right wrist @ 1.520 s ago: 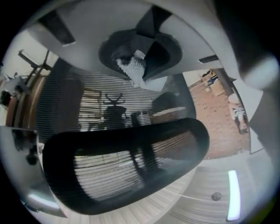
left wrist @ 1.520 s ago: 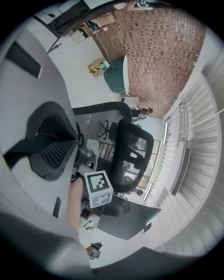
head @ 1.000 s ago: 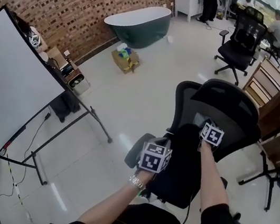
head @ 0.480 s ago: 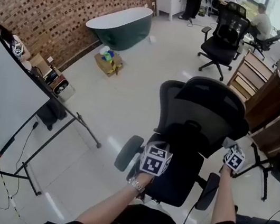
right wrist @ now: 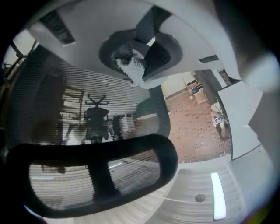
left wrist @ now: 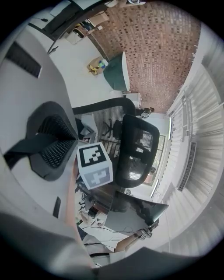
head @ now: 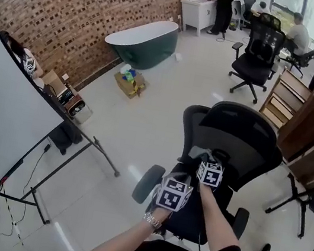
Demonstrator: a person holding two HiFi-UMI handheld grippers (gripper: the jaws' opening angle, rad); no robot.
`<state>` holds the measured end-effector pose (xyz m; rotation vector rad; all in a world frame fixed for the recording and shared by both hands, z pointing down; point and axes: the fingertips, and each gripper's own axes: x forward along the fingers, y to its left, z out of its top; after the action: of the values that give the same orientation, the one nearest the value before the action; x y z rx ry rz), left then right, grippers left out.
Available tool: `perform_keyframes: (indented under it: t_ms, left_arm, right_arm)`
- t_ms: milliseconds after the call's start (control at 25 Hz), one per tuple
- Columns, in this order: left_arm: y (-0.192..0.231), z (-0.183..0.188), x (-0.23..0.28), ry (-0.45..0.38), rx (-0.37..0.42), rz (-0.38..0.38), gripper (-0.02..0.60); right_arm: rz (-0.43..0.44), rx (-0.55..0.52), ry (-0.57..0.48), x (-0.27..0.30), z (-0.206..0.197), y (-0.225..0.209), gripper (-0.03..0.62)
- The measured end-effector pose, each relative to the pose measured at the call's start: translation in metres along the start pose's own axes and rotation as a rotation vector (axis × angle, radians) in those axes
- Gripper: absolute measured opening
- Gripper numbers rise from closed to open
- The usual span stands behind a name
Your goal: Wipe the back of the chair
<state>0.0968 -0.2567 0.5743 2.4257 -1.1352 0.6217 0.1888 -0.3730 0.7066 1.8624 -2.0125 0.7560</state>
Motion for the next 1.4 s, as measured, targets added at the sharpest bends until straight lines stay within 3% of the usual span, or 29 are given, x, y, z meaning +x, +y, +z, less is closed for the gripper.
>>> perform_keyframes:
  t_ms: [200, 360, 560, 680, 840, 920, 960, 1040, 1240, 1400]
  left_arm:
    - [0.042, -0.006, -0.017, -0.017, -0.051, 0.097, 0.003]
    - [0.059, -0.008, -0.022, -0.03, -0.078, 0.141, 0.002]
    - [0.052, -0.009, -0.014, -0.011, -0.052, 0.116, 0.002]
    - [0.034, -0.001, -0.001, -0.017, -0.04, 0.073, 0.002]
    - [0.014, 0.007, 0.009, -0.021, -0.026, 0.034, 0.002]
    - [0.01, 0.011, 0.011, -0.026, -0.022, 0.023, 0.002]
    - [0.011, 0.01, 0.011, -0.021, -0.018, 0.024, 0.003]
    - [0.016, 0.01, 0.01, -0.013, 0.002, 0.038, 0.002]
    - [0.038, 0.013, -0.007, -0.01, 0.07, 0.106, 0.002]
    - [0.061, 0.013, -0.03, -0.005, 0.086, 0.174, 0.003]
  right_arm:
    - [0.009, -0.134, 0.057, 0.055, 0.008, 0.026, 0.034]
    - [-0.042, -0.12, 0.1, 0.067, 0.006, -0.016, 0.034]
    - [-0.113, -0.116, 0.081, 0.036, -0.003, -0.085, 0.034]
    - [-0.261, -0.078, 0.101, -0.006, -0.025, -0.161, 0.034]
    - [-0.608, 0.061, 0.196, -0.099, -0.066, -0.284, 0.034]
    - [-0.67, 0.136, 0.207, -0.132, -0.083, -0.305, 0.034]
    - [-0.638, 0.153, 0.203, -0.132, -0.089, -0.299, 0.034]
    - [-0.493, 0.159, 0.163, -0.105, -0.088, -0.26, 0.034]
    - [-0.161, 0.055, 0.067, -0.018, -0.041, -0.115, 0.034]
    - [-0.007, -0.027, 0.086, 0.047, -0.017, -0.024, 0.034]
